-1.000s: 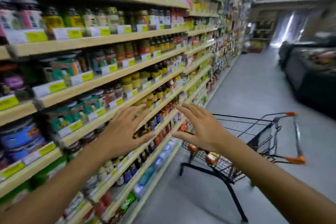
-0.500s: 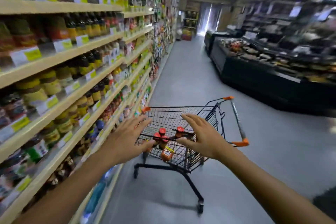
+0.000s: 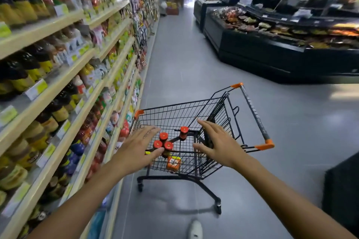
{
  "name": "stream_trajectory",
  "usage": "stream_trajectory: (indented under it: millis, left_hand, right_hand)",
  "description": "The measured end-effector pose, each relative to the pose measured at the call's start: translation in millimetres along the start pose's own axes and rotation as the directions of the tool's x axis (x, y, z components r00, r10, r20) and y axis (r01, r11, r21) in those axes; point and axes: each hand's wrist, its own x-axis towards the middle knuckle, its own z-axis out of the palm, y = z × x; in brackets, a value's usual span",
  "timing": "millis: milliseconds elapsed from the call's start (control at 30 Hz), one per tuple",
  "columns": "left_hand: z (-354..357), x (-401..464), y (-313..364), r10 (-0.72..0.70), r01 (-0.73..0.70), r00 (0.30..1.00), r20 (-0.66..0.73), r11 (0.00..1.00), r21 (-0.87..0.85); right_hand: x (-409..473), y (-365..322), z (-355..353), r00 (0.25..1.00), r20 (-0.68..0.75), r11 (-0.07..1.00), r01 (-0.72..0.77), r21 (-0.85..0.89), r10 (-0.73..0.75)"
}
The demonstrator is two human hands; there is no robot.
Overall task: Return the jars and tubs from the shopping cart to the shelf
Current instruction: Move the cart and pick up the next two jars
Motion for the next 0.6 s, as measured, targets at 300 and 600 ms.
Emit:
stream_trajectory:
  millis: [300,600]
  left_hand:
    - [42.3,155.1,-28.0,-0.072,0.078,0.99,0.12,0.996,-0.048]
    - [88.9,253.6,-83.0,-0.183,0.212,0.961,0.208,0.969,-0.13]
  right_hand:
    - [136.8,110.7,38.9,0.996,0.089,0.988,-0.041,0.147,0.028]
    - [243.6,160.7,93.7,0.972,0.23,0.969,-0.092,0.231,0.038]
